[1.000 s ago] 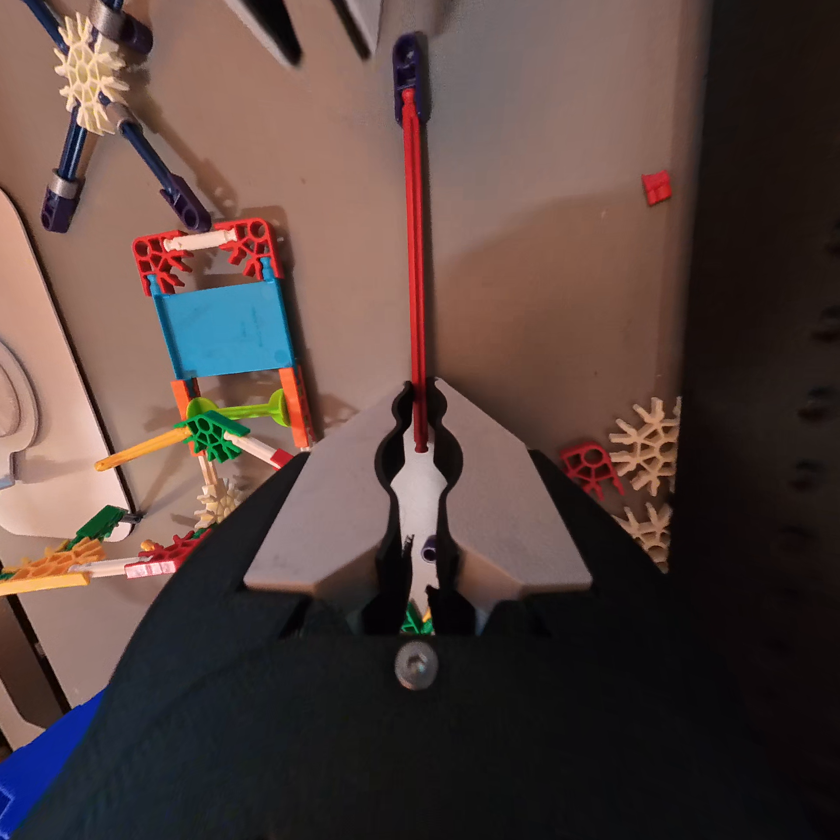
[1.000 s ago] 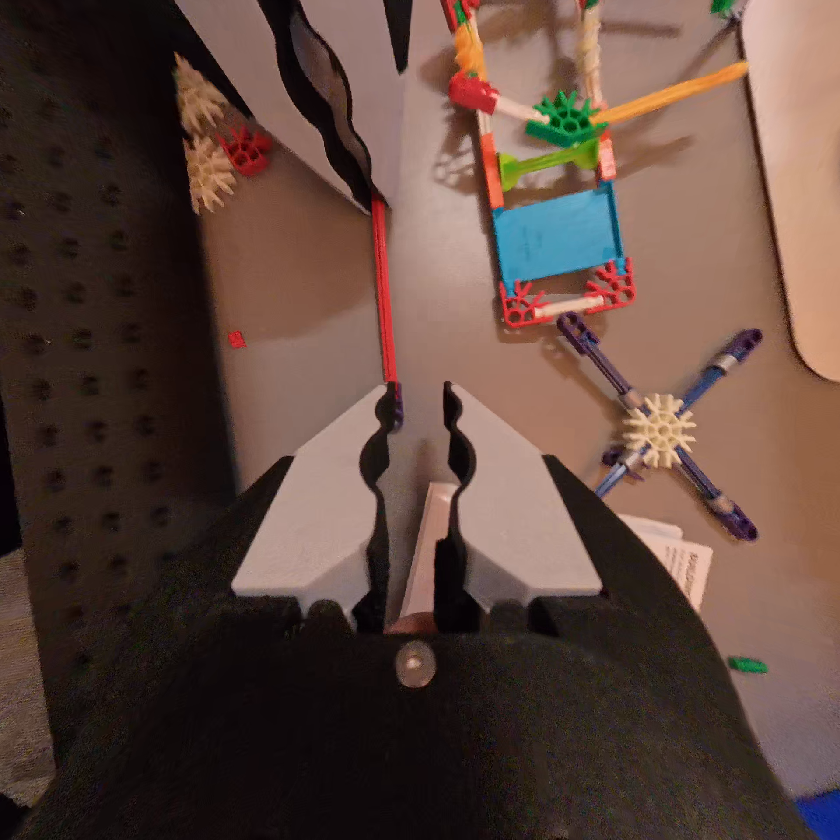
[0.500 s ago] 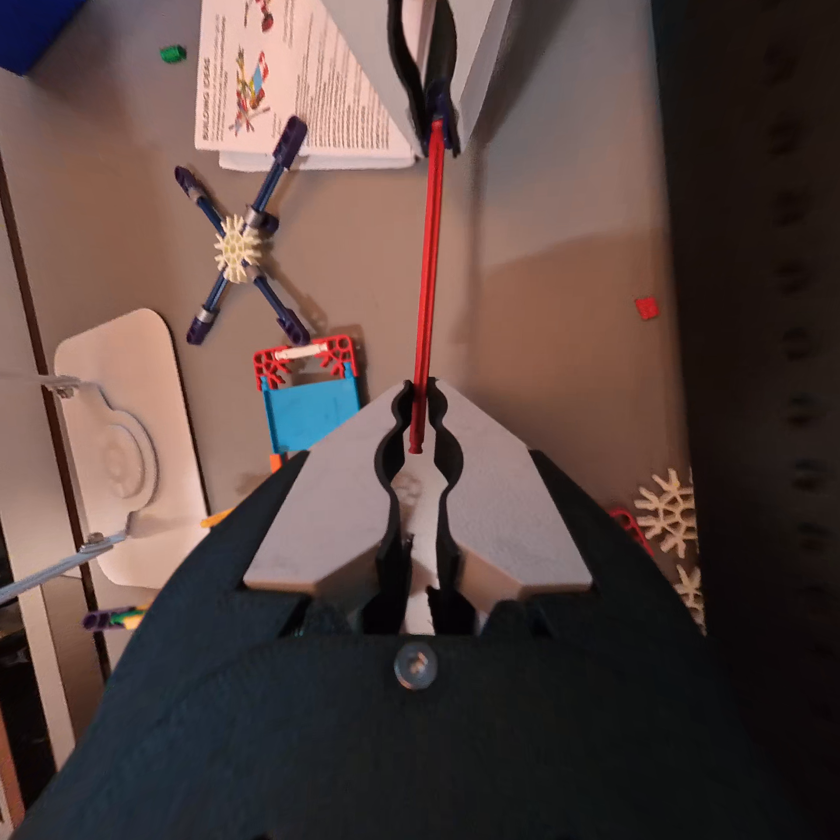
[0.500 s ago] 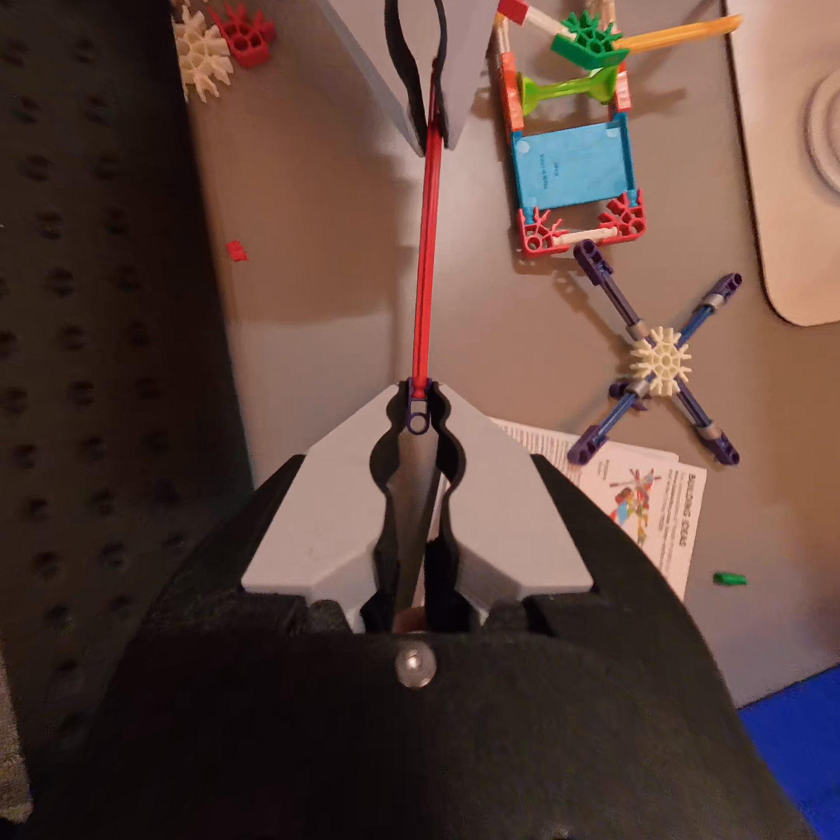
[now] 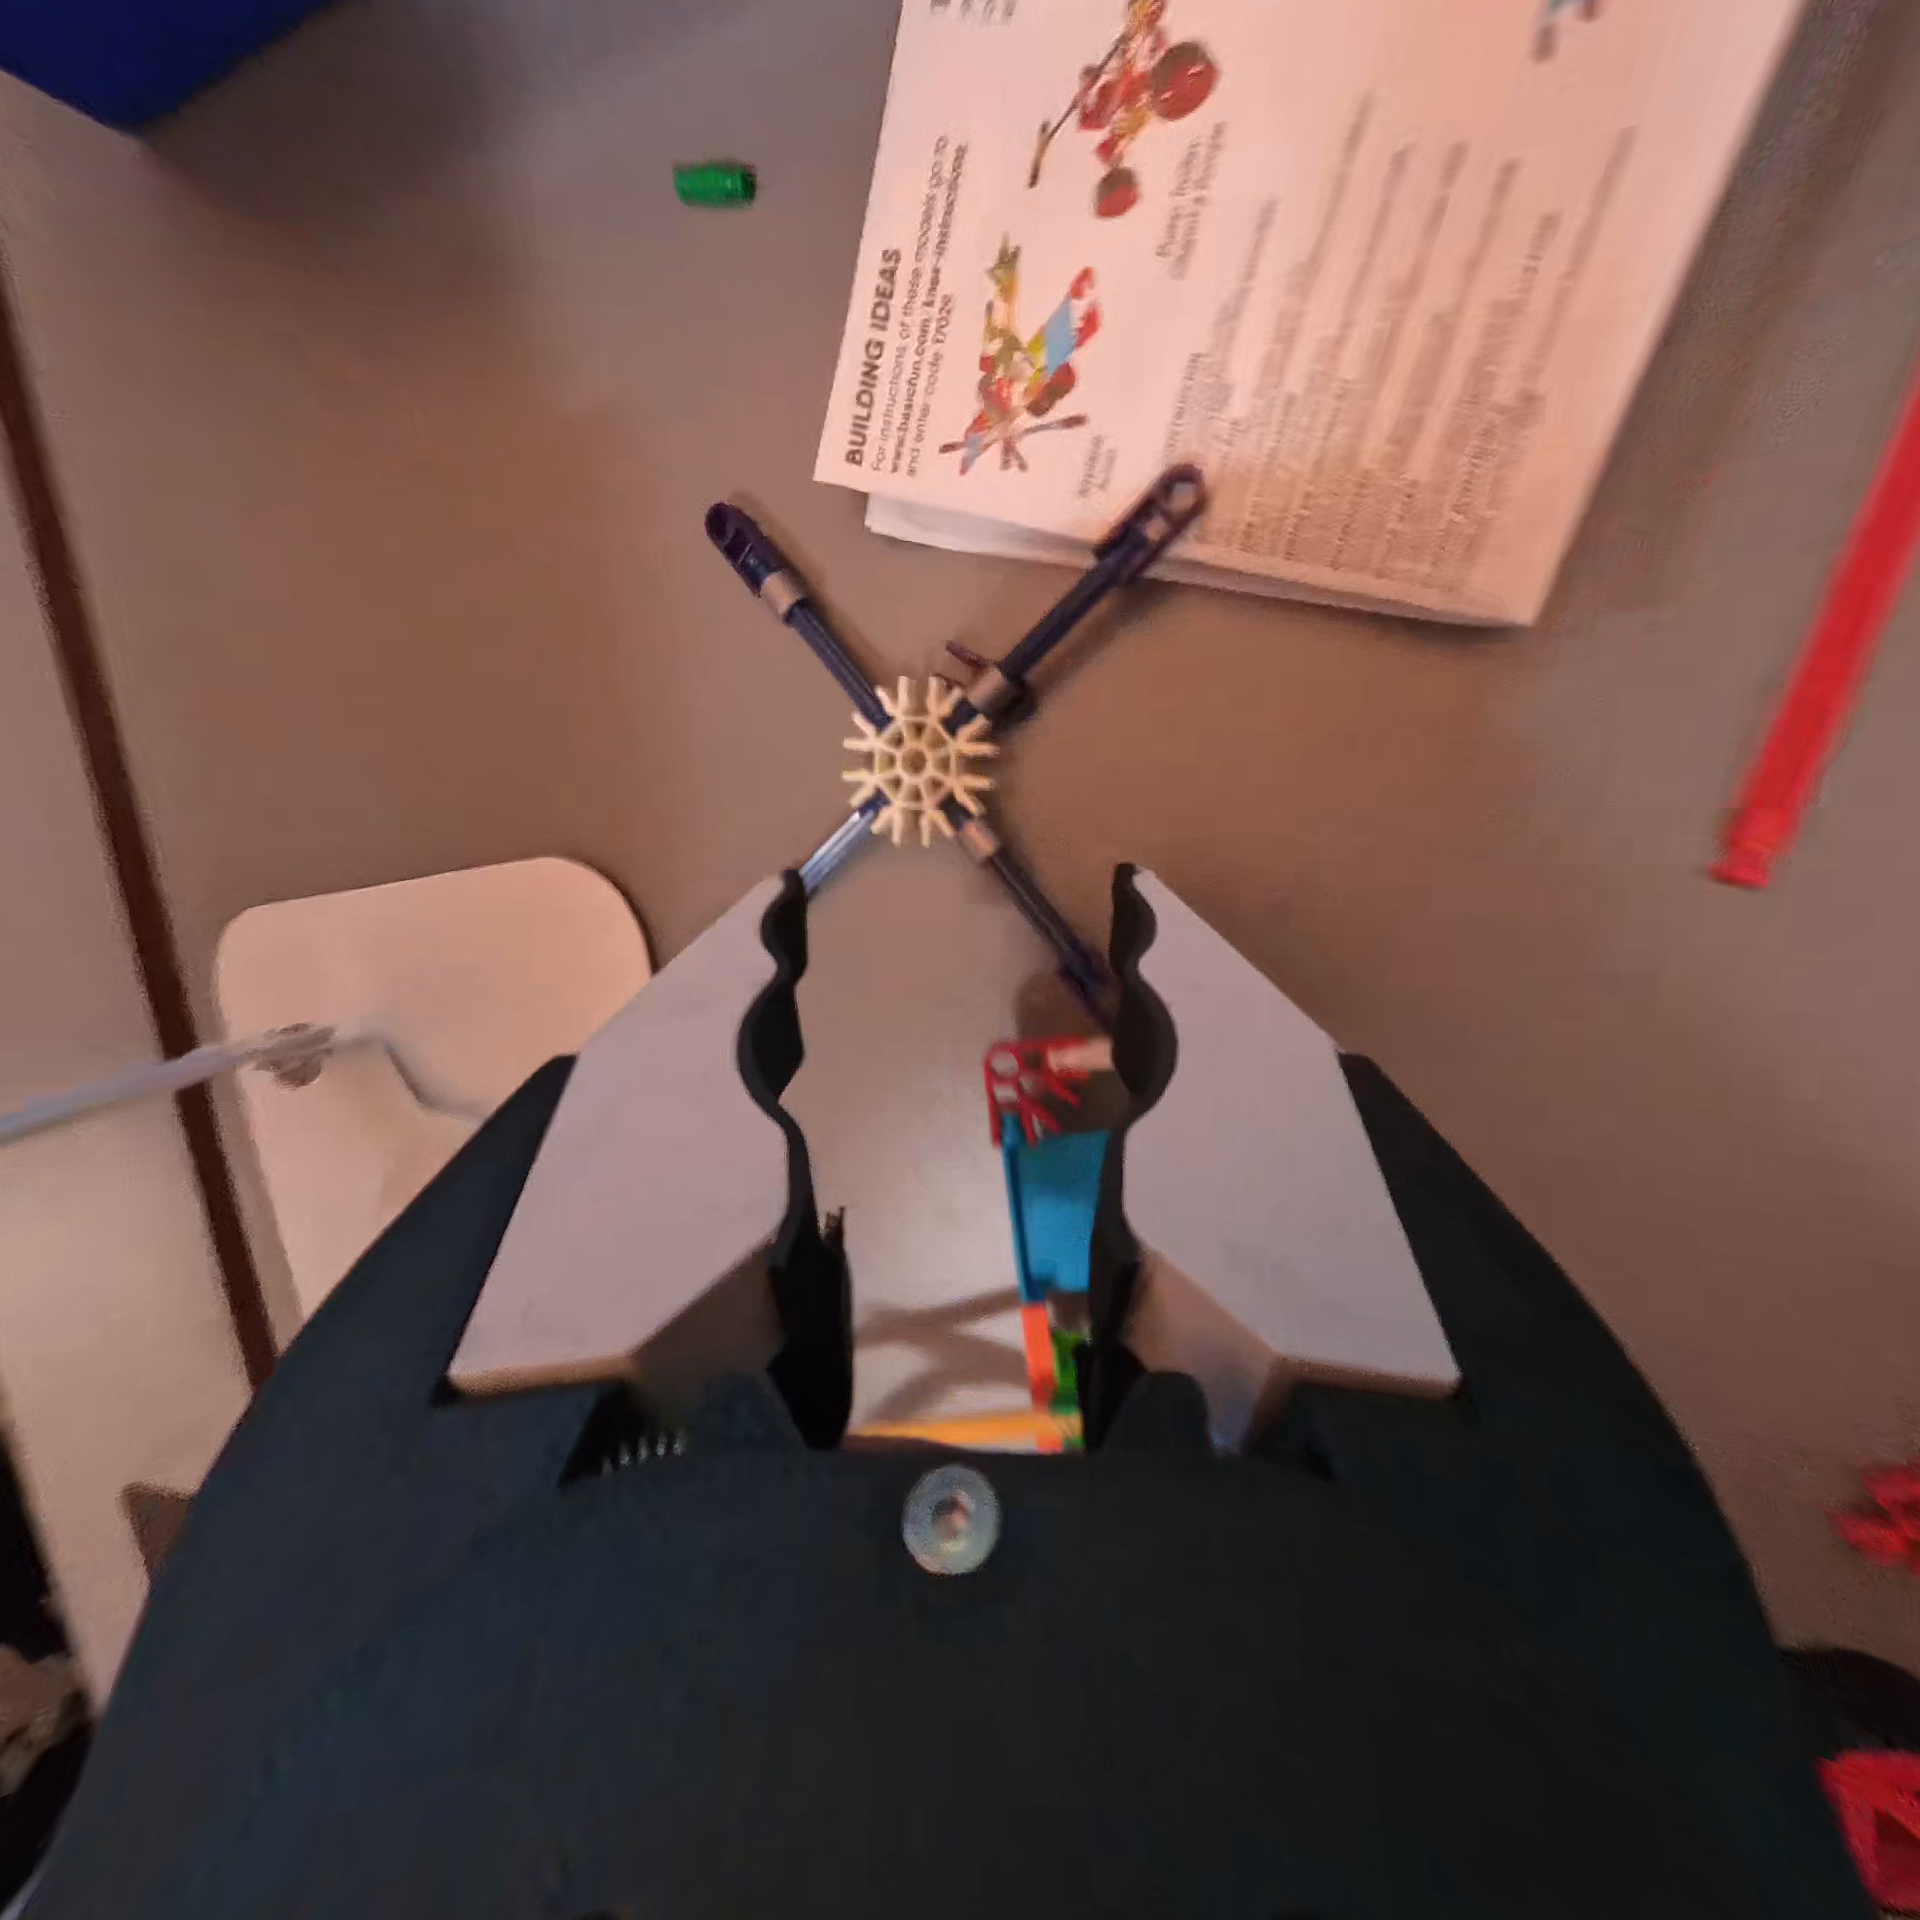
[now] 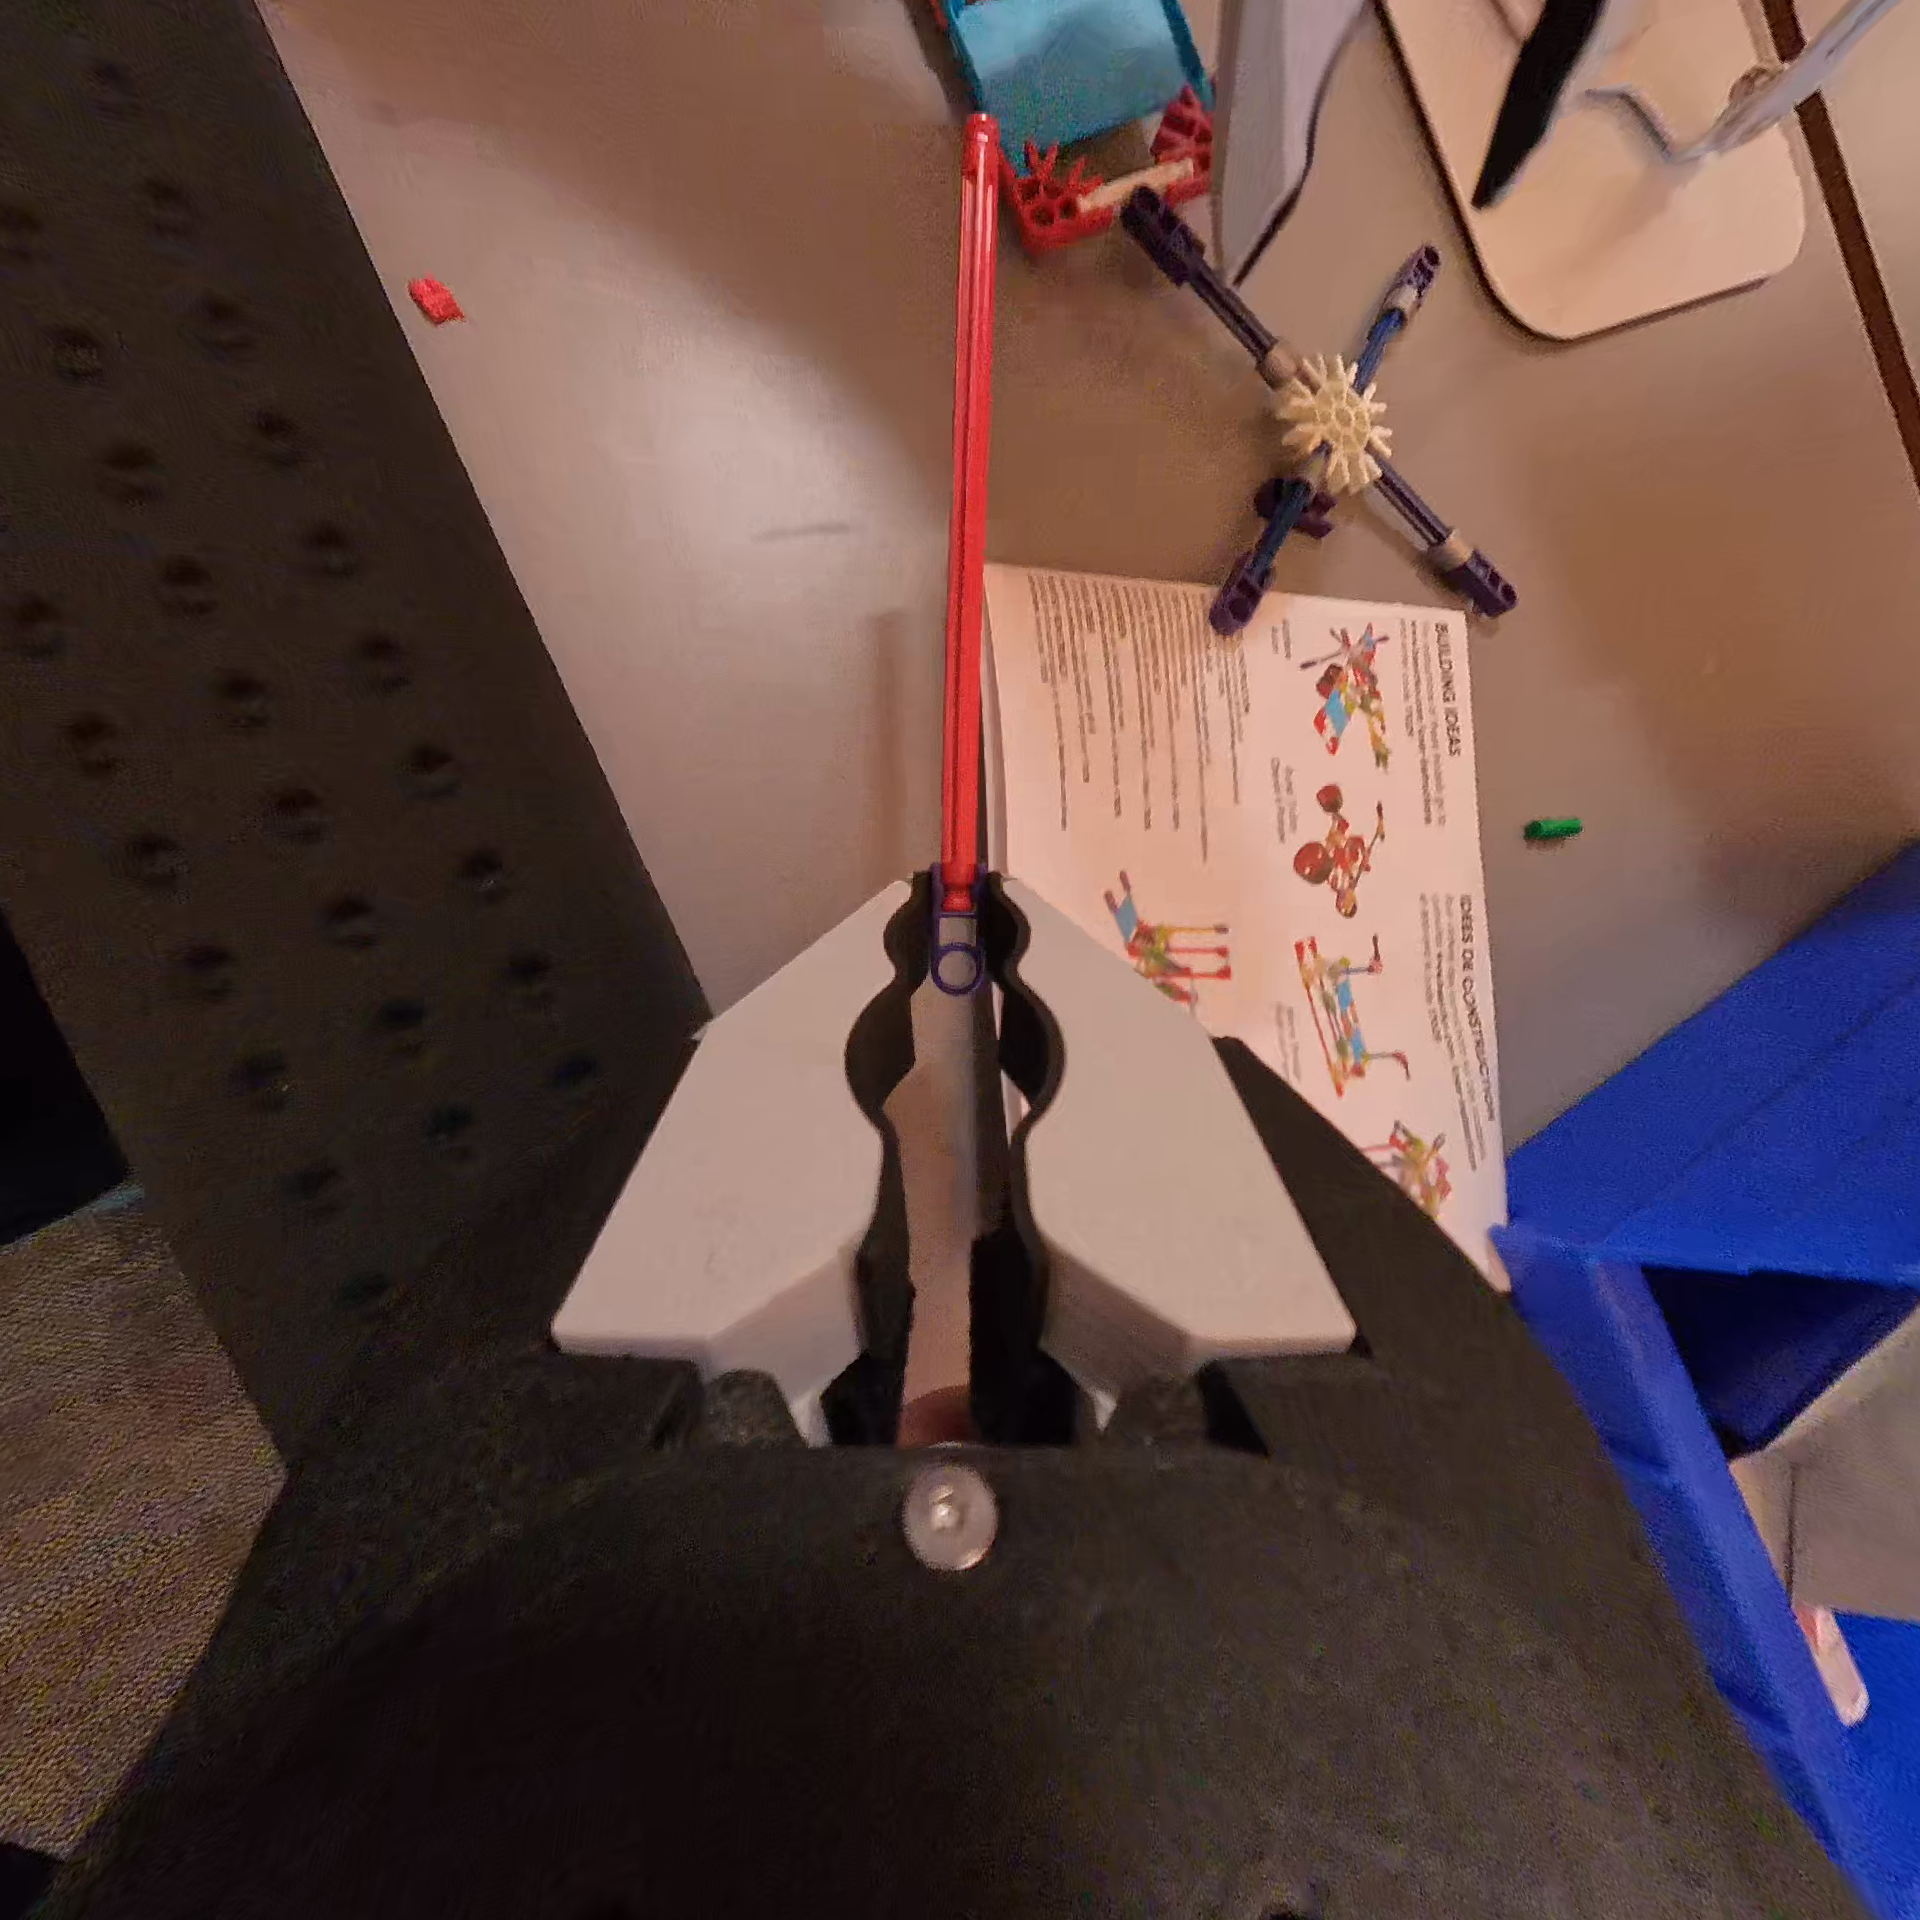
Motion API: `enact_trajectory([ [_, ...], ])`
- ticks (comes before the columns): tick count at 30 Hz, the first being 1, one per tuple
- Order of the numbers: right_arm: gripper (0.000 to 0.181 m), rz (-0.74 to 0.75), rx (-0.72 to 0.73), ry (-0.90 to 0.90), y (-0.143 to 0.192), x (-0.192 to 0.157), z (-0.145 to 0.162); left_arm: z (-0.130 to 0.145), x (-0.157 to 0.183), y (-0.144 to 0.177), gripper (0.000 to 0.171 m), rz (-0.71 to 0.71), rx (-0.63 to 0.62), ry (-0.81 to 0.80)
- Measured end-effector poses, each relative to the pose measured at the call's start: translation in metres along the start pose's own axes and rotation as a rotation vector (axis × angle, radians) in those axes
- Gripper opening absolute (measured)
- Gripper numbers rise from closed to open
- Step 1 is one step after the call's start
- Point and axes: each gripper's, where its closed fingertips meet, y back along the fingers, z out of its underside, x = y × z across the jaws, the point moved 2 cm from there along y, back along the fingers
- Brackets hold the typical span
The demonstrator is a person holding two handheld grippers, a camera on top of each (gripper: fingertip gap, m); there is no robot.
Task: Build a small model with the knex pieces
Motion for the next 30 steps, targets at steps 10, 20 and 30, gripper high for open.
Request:
enact_trajectory([
  [10,0.007,0.033,0.044,-0.009,0.018,-0.009,0.016,-0.009,-0.012,-0.053,0.035,0.155,-0.113,0.016],
  [20,0.007,0.057,0.092,-0.013,0.021,-0.005,0.019,-0.015,-0.020,0.007,0.035,0.049,0.020,0.034],
  [30,0.006,0.088,0.176,0.007,0.021,0.002,0.001,-0.021,0.030,0.104,0.035,-0.077,0.421,0.188],
])
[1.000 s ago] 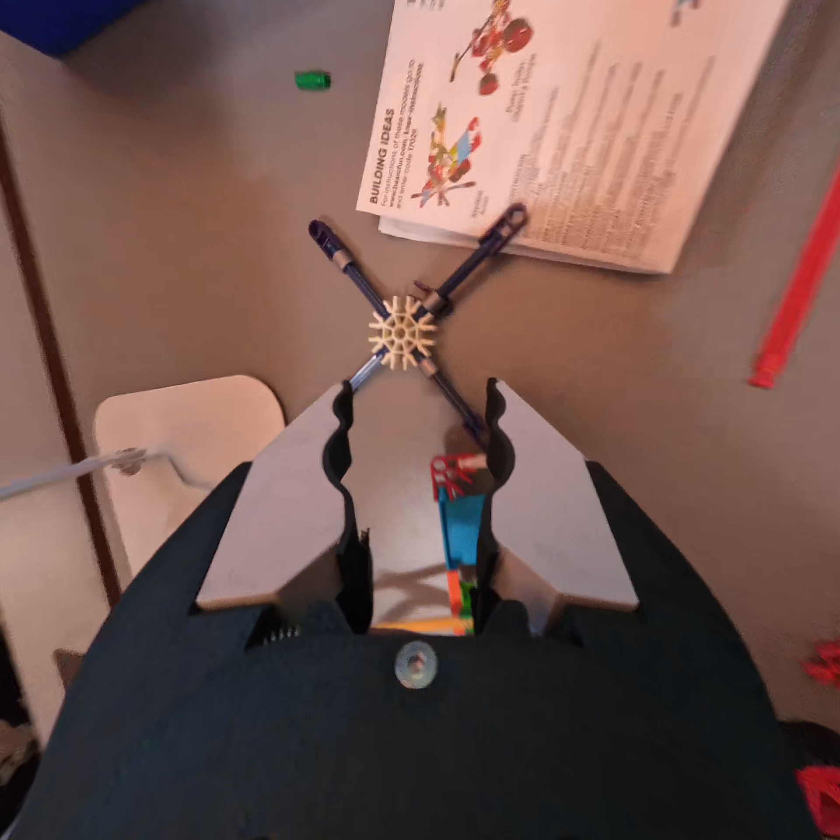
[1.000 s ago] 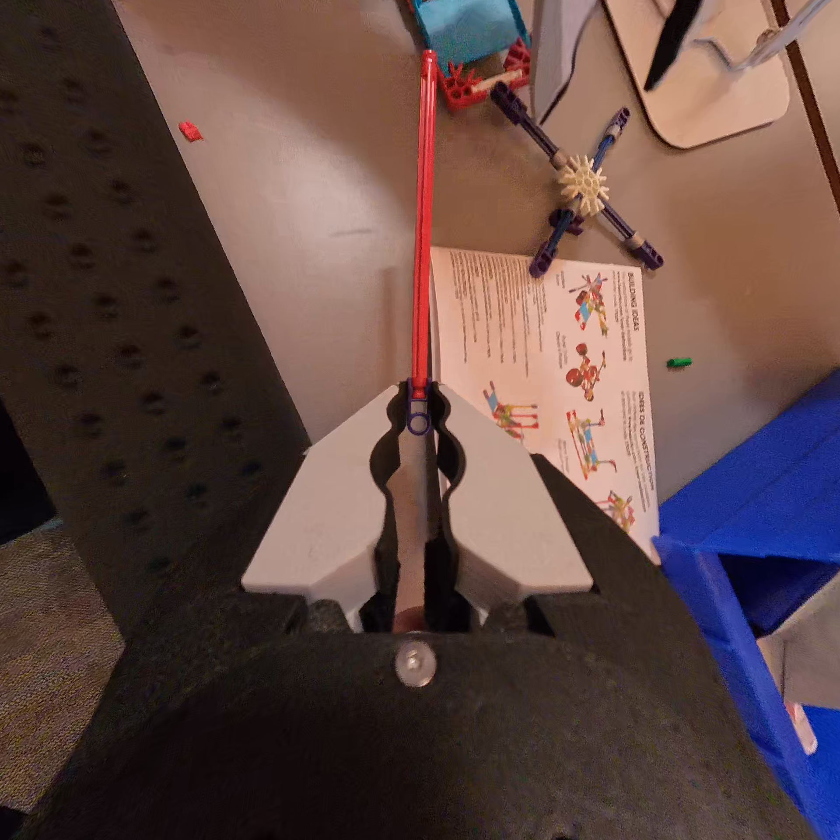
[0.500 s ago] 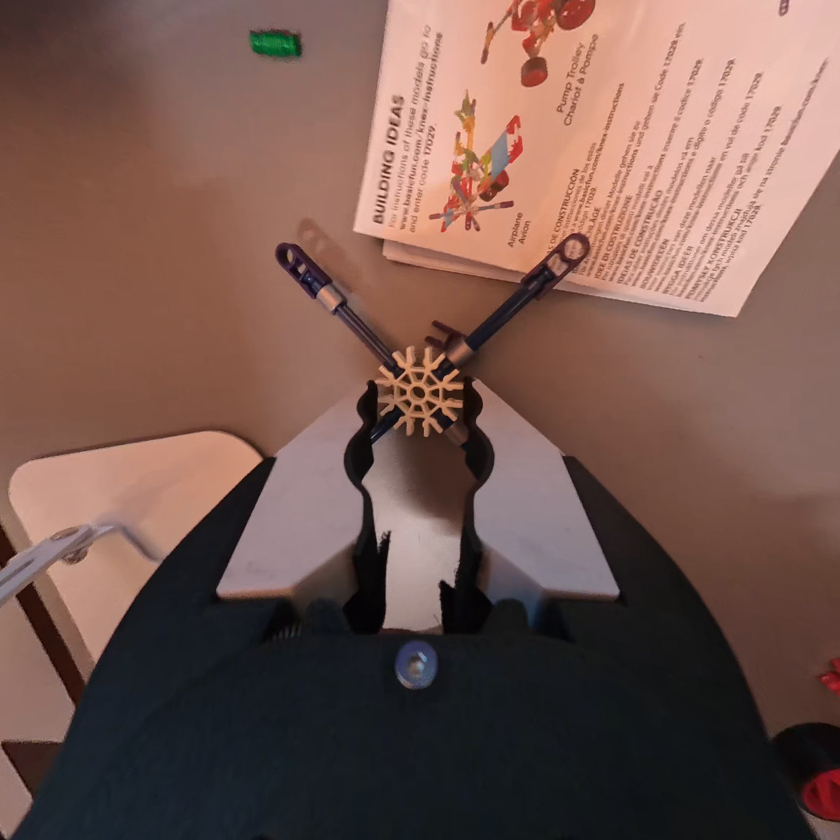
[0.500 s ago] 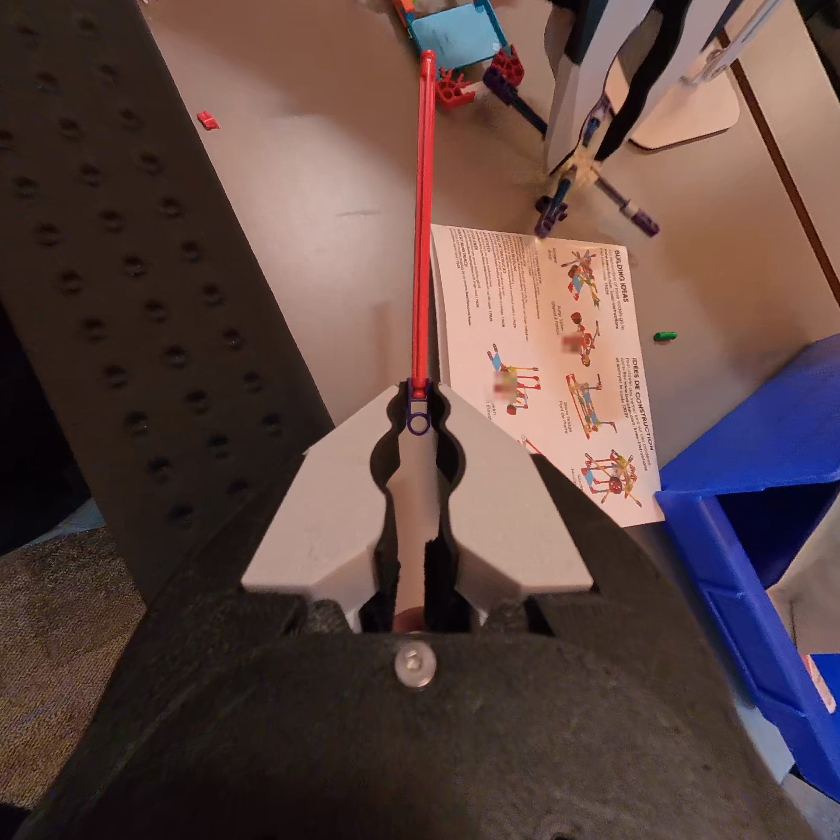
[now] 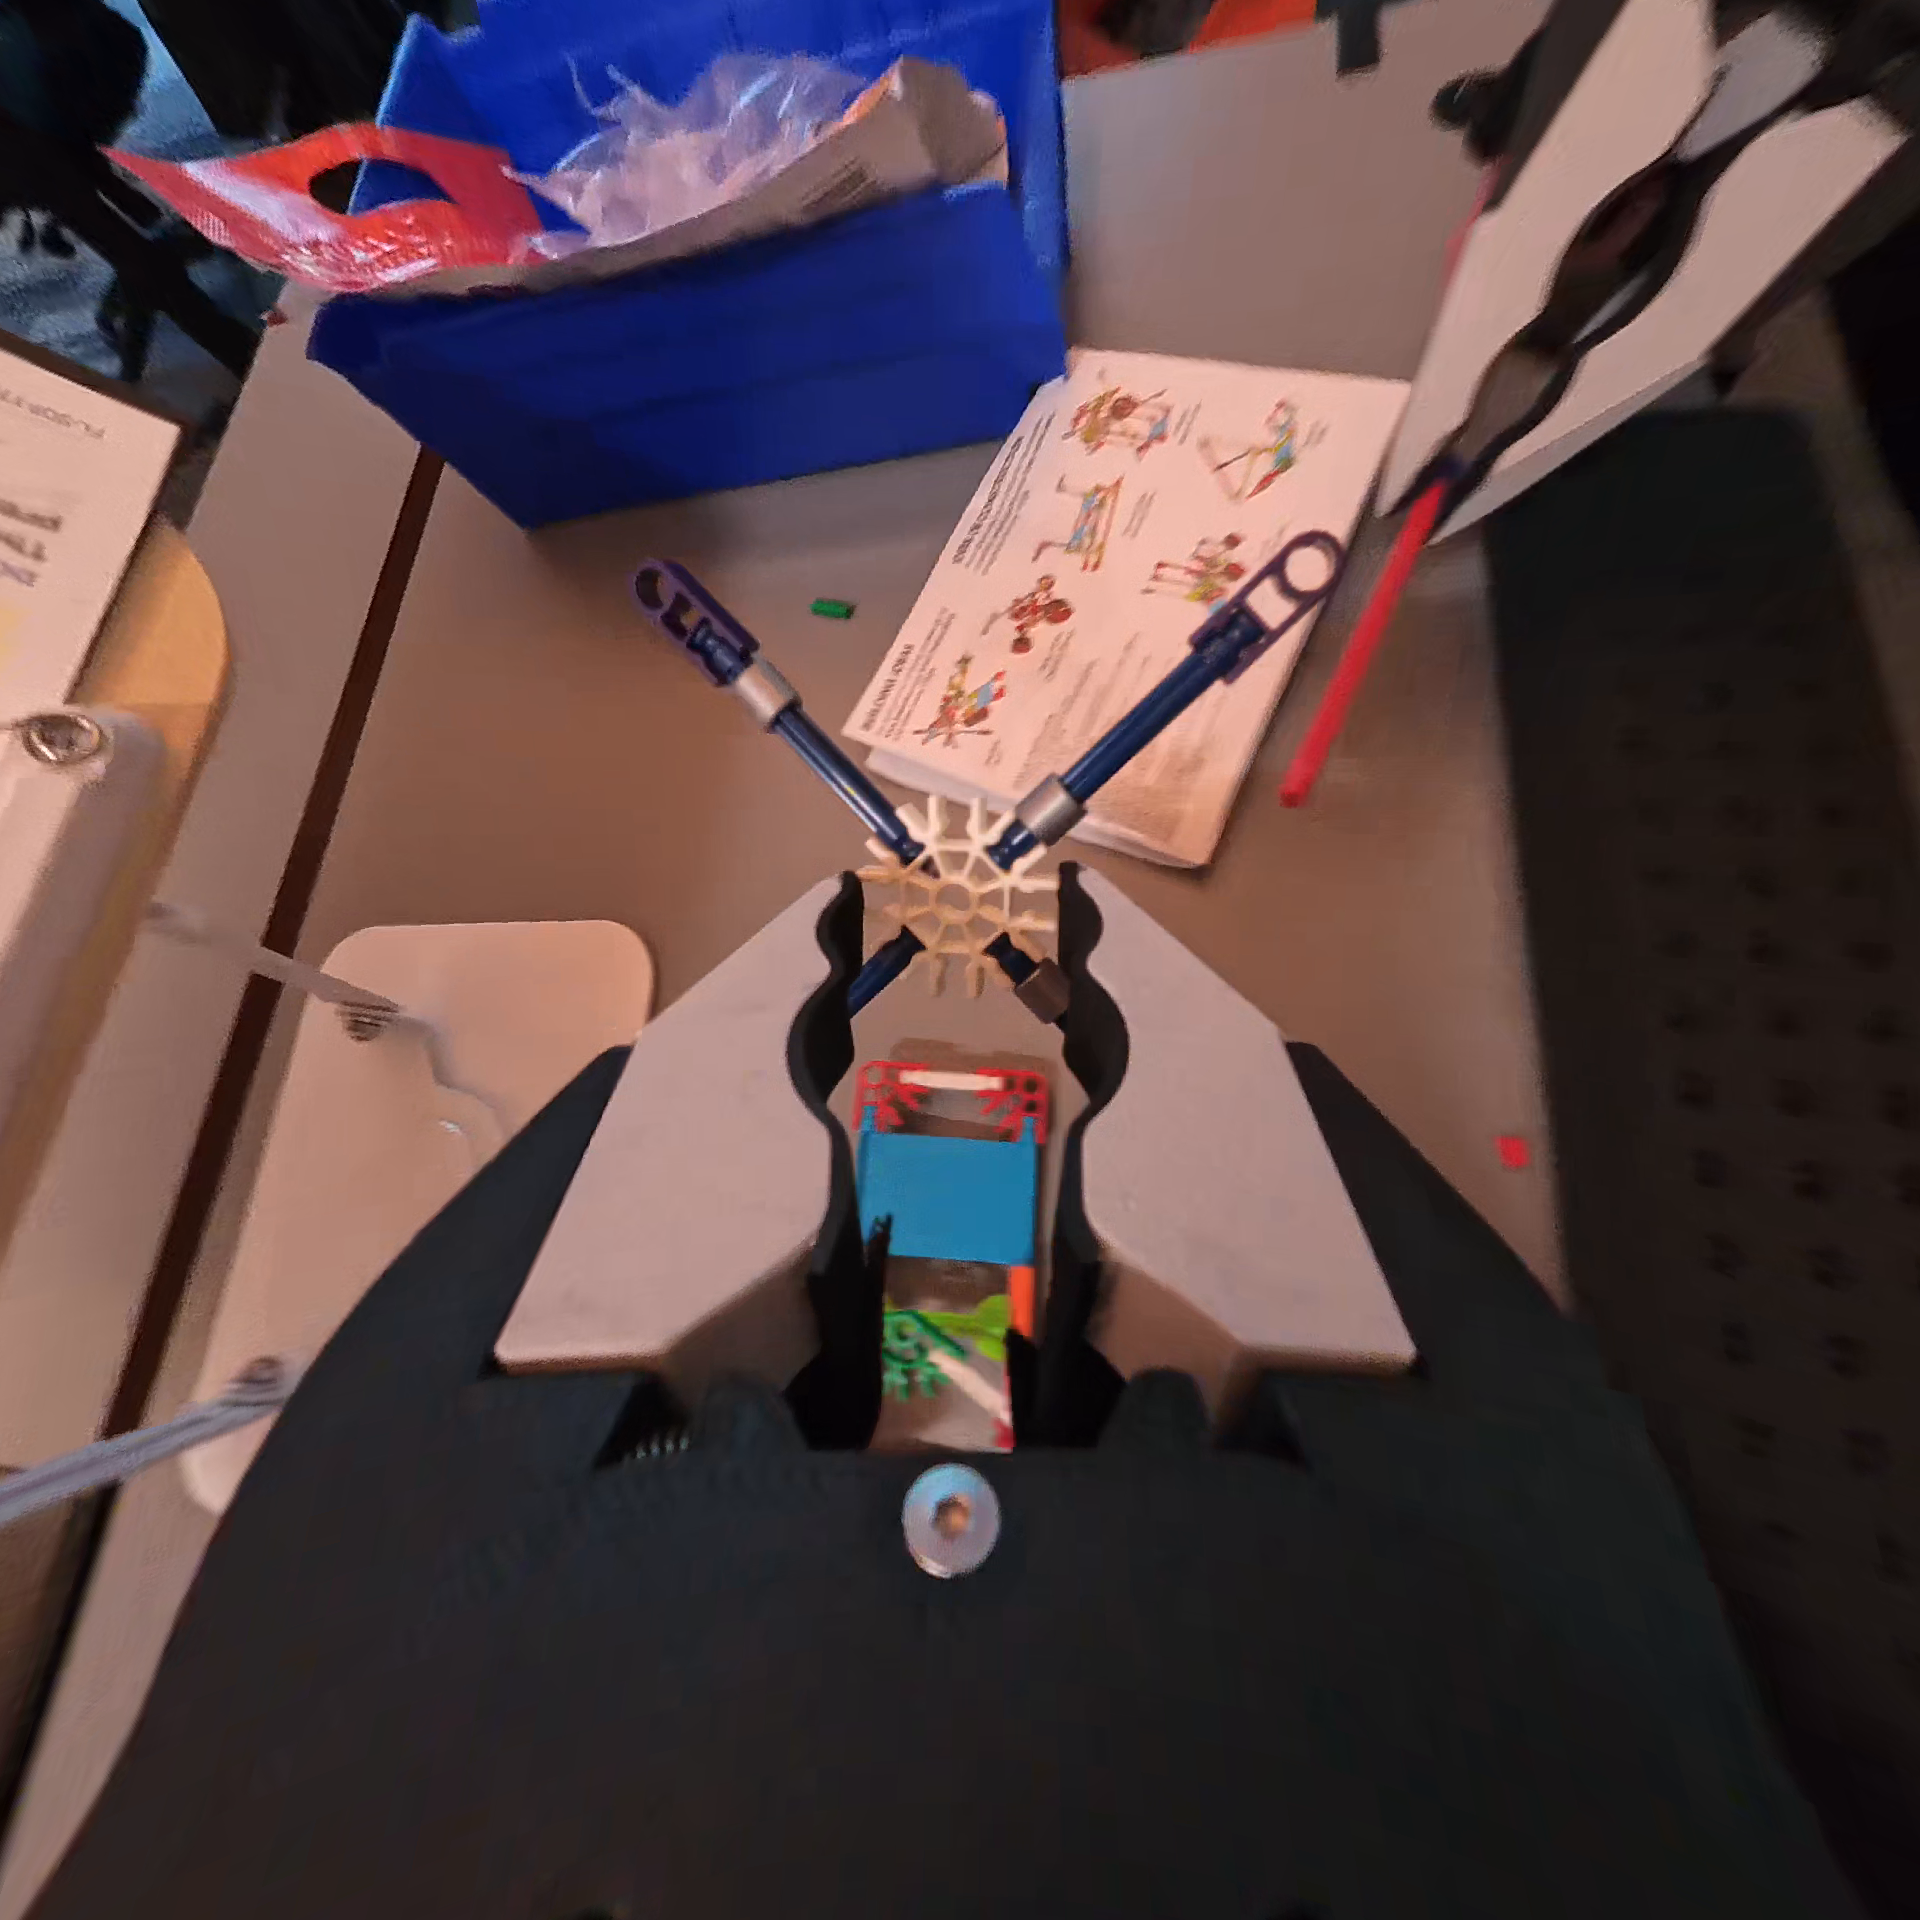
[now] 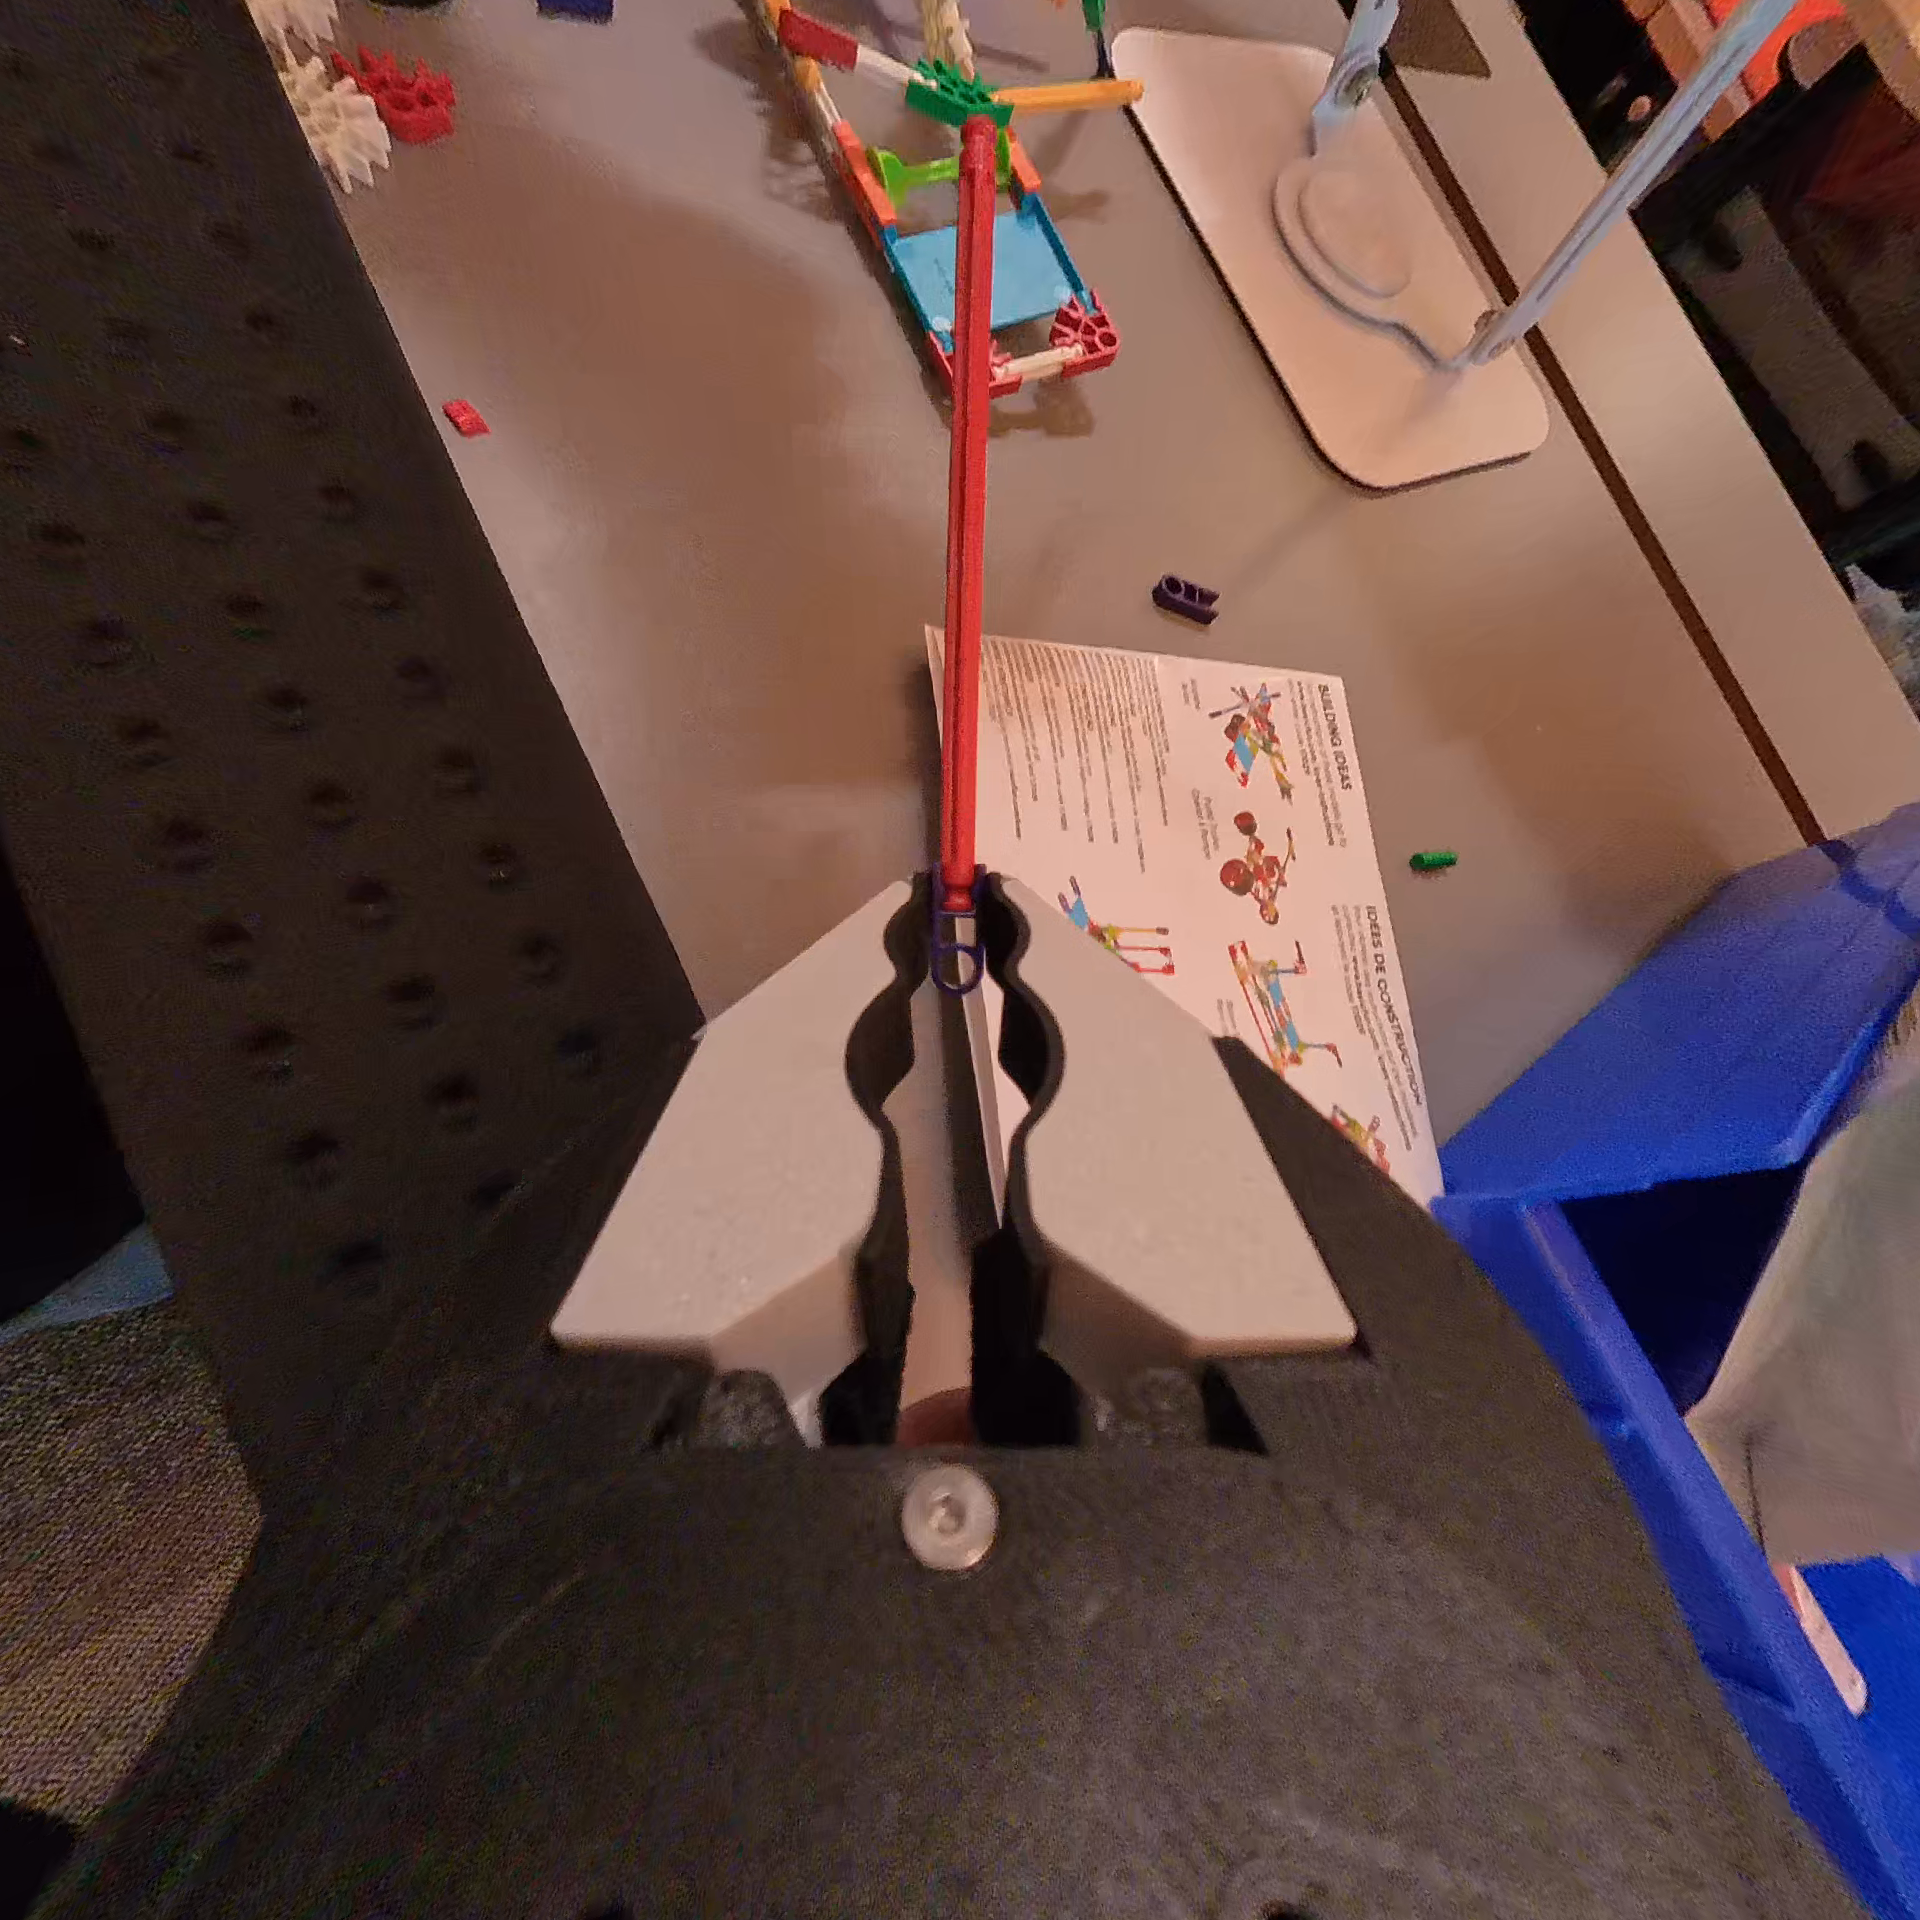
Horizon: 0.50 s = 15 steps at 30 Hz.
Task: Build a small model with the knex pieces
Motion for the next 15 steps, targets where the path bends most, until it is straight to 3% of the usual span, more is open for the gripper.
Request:
enact_trajectory([
  [3,0.006,-0.020,0.018,0.019,-0.006,-0.003,-0.004,0.013,0.023,0.007,0.035,-0.003,0.070,0.036],
  [8,0.007,-0.052,0.011,0.052,-0.014,-0.006,-0.007,0.023,0.035,0.011,0.035,-0.027,0.193,0.100],
  [15,0.007,-0.048,0.040,0.038,-0.020,0.000,-0.005,0.023,0.040,0.004,0.035,0.054,0.239,0.135],
])
